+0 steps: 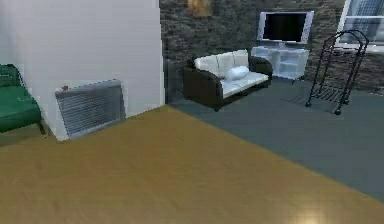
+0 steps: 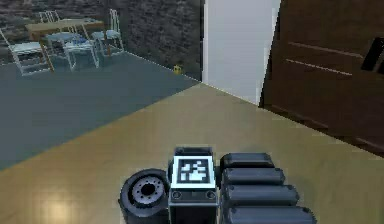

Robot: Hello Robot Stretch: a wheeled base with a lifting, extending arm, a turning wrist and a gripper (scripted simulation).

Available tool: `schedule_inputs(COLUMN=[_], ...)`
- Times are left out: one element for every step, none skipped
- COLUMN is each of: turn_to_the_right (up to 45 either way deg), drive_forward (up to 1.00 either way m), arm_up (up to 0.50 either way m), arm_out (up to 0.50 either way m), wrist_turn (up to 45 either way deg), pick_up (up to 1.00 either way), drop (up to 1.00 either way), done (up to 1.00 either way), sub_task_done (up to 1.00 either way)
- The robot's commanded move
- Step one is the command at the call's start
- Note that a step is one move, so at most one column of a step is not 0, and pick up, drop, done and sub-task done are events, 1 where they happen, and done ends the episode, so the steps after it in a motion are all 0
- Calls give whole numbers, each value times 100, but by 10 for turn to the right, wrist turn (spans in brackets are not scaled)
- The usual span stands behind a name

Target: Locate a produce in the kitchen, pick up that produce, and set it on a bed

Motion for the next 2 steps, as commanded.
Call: schedule_inputs(turn_to_the_right=[-450,0], drive_forward=[0,100], arm_up=[0,0], arm_out=[0,0], wrist_turn=[0,0], pick_up=[0,0], drop=[0,0], done=[0,0], sub_task_done=[0,0])
